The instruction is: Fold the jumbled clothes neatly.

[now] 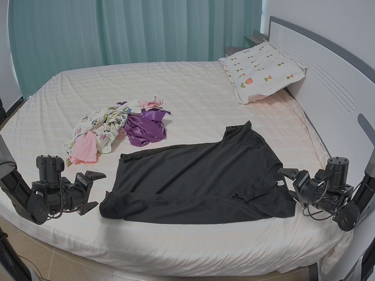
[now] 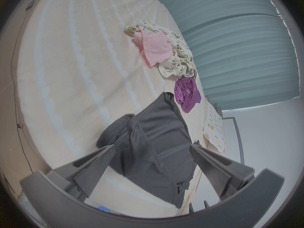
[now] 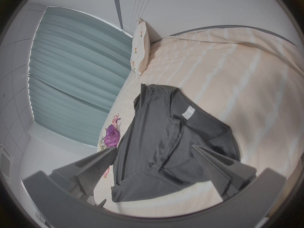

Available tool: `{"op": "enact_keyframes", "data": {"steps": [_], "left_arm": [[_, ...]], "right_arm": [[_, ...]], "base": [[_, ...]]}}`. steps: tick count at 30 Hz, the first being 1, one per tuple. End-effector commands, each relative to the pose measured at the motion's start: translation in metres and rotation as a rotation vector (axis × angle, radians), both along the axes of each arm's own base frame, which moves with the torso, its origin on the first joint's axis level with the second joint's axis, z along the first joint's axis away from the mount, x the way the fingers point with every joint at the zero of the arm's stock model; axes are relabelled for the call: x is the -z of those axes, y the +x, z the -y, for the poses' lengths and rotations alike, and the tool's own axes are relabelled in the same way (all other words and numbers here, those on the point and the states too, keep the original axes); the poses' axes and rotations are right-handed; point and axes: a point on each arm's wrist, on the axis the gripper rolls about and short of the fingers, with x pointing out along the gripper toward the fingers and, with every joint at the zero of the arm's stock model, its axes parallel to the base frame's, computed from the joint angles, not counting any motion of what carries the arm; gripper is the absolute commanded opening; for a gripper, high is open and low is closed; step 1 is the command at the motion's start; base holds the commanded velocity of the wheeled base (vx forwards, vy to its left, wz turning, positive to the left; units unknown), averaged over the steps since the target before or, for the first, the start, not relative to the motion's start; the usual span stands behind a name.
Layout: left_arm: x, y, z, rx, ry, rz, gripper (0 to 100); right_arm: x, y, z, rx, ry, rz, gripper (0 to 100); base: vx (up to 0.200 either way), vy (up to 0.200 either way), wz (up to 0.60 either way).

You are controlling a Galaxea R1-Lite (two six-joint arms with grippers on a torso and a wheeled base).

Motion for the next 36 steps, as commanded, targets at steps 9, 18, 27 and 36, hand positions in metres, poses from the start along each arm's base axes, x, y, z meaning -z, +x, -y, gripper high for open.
{"op": "enact_keyframes", "data": {"steps": [9,18,27,36], "left_arm": [[0.0005,-0.0011,-0.0005,-0.006,-0.004,-0.007,100],[0.0018,-0.0002,-0.0022,-0.012,-0.007,-0.01,100],[0.0057,0.0003,-0.003,-0.013,-0.006,-0.024,100],[0.0025,0.0039,0.0055,0.02,-0.001,0.0,100]], "right_arm": [[0.0002,-0.0021,0.0003,-0.001,-0.003,-0.004,100],[0.0015,-0.0027,0.0,-0.003,-0.005,-0.009,100],[0.0009,-0.0025,-0.0001,-0.003,-0.005,-0.006,100],[-0.0009,-0.0031,0.0009,-0.007,-0.02,0.005,100]], "base": [[0.0,0.0,0.0],[0.0,0.178,0.0],[0.0,0.156,0.0],[0.0,0.0,0.0]]}}
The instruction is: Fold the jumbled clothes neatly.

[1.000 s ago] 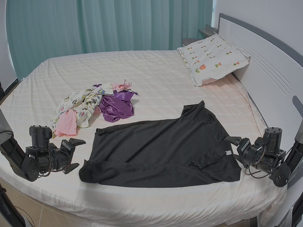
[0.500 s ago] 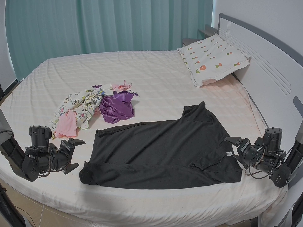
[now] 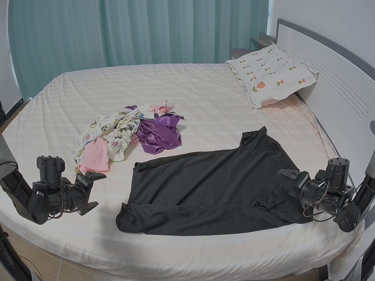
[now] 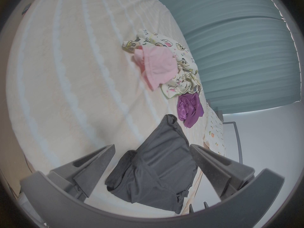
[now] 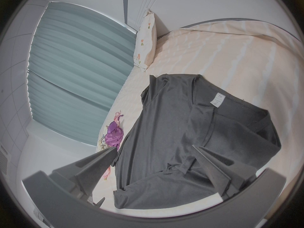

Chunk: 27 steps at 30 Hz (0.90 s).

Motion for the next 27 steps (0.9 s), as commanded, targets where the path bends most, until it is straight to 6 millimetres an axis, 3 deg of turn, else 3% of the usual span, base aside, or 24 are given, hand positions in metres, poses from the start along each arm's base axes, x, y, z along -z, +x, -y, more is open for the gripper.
{"op": "enact_keyframes", "data": {"steps": [1,6,13,16,22,27], "left_arm": [[0.0,0.006,0.01,0.036,0.002,0.01,100],[0.001,0.026,0.025,0.062,0.019,0.036,100],[0.002,0.031,0.045,0.109,0.028,0.047,100],[0.006,0.033,0.047,0.111,0.031,0.053,100],[0.005,0.033,0.047,0.1,0.031,0.085,100],[0.005,0.04,0.048,0.086,0.043,0.099,100]], "right_arm": [[-0.001,0.0,0.001,0.001,-0.002,0.004,100],[0.0,0.0,0.001,0.004,-0.002,0.002,100],[0.001,0.0,0.001,0.004,-0.003,-0.002,100],[0.002,0.0,0.001,0.001,-0.004,-0.005,100],[0.002,0.0,0.0,-0.001,-0.004,-0.005,100],[0.002,0.0,0.0,-0.001,-0.004,-0.005,100]], "base": [[0.0,0.0,0.0],[0.0,0.0,0.0],[0.0,0.0,0.0],[0.0,0.0,0.0],[0.2,0.0,0.0],[0.0,0.0,0.0]]}}
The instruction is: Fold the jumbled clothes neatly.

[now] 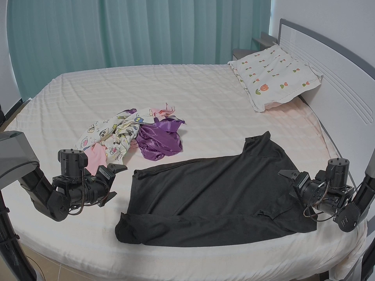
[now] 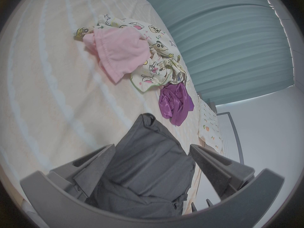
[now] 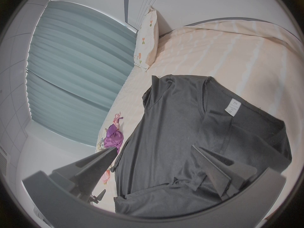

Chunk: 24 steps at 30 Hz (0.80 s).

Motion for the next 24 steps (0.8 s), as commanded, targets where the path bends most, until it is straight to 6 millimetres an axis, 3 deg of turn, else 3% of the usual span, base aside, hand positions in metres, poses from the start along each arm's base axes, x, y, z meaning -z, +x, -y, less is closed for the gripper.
{"op": "enact_keyframes", "data": {"steps": [1,7,12,17,24], "left_arm": [[0.002,0.009,0.003,-0.02,0.015,0.012,100],[0.004,0.035,0.015,-0.061,0.046,0.053,100],[0.028,0.057,0.048,-0.022,0.073,0.048,100],[0.036,0.066,0.067,-0.013,0.108,0.011,100],[0.034,0.07,0.074,-0.004,0.119,0.001,100]], "right_arm": [[0.001,0.0,0.0,-0.001,-0.001,-0.003,100],[0.001,0.0,-0.001,-0.002,-0.001,-0.003,100],[0.001,0.0,-0.001,-0.002,-0.001,-0.005,100],[0.001,0.0,0.0,-0.001,-0.001,-0.005,100],[0.002,0.0,0.0,-0.001,-0.001,-0.006,100]], "base": [[0.0,0.0,0.0],[0.0,0.0,0.0],[0.0,0.0,0.0],[0.0,0.0,0.0],[0.0,0.0,0.0]]}}
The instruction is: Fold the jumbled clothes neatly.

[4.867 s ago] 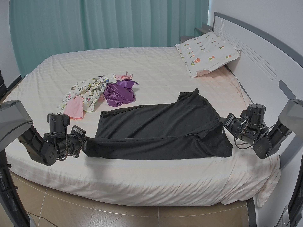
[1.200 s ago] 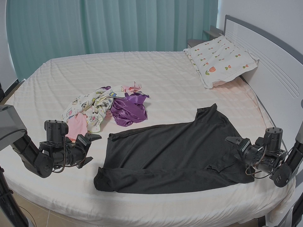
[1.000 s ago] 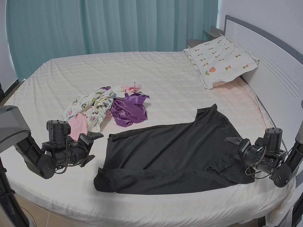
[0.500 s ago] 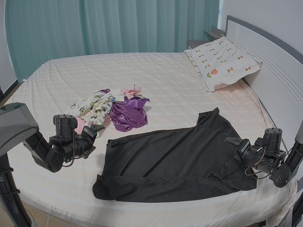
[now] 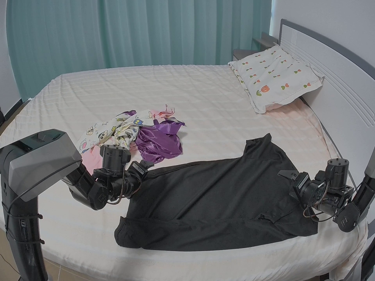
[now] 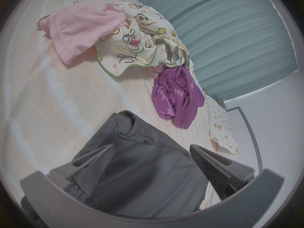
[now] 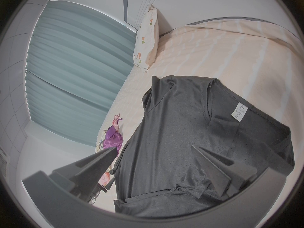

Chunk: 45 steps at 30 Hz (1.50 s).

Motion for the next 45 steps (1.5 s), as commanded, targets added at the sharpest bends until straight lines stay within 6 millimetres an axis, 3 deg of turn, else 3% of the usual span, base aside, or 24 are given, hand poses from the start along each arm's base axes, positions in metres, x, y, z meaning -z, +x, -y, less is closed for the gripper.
{"op": "enact_keyframes", "data": {"steps": [1,10,11,13,15,22,29,36,40,42,43,45], "left_arm": [[0.006,0.006,0.006,0.009,0.002,0.001,100],[0.019,0.039,0.006,-0.076,0.032,0.064,100],[0.024,0.053,0.004,-0.107,0.071,0.097,100],[0.025,0.061,0.002,-0.125,0.078,0.109,100],[0.019,0.07,-0.004,-0.148,0.068,0.147,100],[-0.01,0.074,-0.014,-0.178,0.048,0.214,100],[-0.011,0.082,-0.037,-0.226,0.053,0.218,100],[-0.011,0.08,-0.043,-0.228,0.06,0.189,100],[-0.019,0.06,-0.046,-0.207,0.073,0.159,100],[-0.019,0.06,-0.046,-0.207,0.073,0.159,100],[-0.024,0.035,-0.046,-0.138,0.079,0.121,100],[-0.029,0.017,-0.046,-0.087,0.068,0.095,100]], "right_arm": [[0.001,0.0,0.0,-0.001,0.0,-0.002,100],[0.002,0.0,0.0,0.001,-0.001,-0.008,100],[0.005,0.001,0.0,0.002,-0.004,-0.017,100],[0.006,0.002,0.0,0.002,-0.005,-0.021,100],[0.011,0.003,0.0,0.002,-0.008,-0.038,100],[0.016,0.004,0.0,0.004,-0.014,-0.054,100],[0.015,0.003,0.0,0.003,-0.011,-0.024,100],[0.014,0.002,0.0,0.001,-0.01,-0.02,100],[0.014,0.002,0.0,0.001,-0.01,-0.018,100],[0.014,0.002,0.0,0.001,-0.01,-0.018,100],[0.014,0.002,0.0,0.001,-0.01,-0.018,100],[0.014,0.002,0.0,0.001,-0.011,-0.018,100]], "base": [[0.0,0.0,0.0],[0.0,0.0,0.0],[0.0,0.0,0.0],[0.0,0.0,0.0],[0.0,0.0,0.0],[0.0,0.0,0.0],[0.0,0.0,0.0],[0.0,0.0,0.0],[0.0,0.0,0.0],[0.0,0.0,0.0],[0.0,0.0,0.0],[0.0,0.0,0.0]]}}
